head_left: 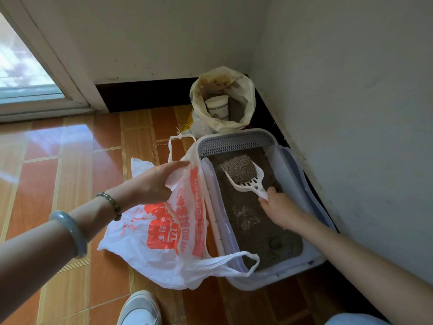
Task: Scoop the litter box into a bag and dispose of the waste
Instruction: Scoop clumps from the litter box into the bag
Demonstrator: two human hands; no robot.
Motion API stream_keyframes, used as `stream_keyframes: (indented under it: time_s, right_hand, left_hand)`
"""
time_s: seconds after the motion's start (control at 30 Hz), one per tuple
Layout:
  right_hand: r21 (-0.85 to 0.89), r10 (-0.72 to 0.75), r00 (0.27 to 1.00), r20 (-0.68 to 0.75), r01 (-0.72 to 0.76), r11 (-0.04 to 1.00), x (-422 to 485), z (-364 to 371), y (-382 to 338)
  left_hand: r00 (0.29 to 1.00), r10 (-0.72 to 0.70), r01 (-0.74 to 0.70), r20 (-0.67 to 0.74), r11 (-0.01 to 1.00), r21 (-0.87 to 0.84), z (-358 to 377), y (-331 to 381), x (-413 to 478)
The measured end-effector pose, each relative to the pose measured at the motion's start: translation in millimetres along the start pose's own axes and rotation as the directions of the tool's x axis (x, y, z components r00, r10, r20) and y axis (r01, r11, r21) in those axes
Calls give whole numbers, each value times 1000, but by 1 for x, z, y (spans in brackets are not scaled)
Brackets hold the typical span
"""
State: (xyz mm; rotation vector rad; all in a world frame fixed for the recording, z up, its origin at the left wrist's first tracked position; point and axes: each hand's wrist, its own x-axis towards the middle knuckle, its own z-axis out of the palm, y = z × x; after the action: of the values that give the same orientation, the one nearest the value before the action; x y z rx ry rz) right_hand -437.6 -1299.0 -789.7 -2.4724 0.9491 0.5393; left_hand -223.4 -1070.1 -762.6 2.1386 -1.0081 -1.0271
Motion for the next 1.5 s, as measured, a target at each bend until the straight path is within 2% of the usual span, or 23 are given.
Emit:
stream_keyframes:
  time_s: [0.23,0.43,0.8,1.33,1.5]
  right_hand:
    - [16,-4,994,-113,6,1000,-29,-18,11]
    - [-60,-43,989,-139,35,998,-34,-23,19]
    - [-78,-82,977,-199,68,995,-34,-32,21]
    - [-163,-115,973,-201,82,983,-35,-35,31]
    - [-113,-92,979,-180,72,991,-30,-32,35]
  left_hand:
    - [1000,16,-16,14,1000,13,1,4,8]
    - [1000,21,-21,-8,998,51,2,5,6]
    - [1000,31,-31,-5,998,60,2,-1,6]
    - [1000,12,-13,10,999,50,2,3,8]
    - [1000,6,-7,13,999,46,2,5,6]
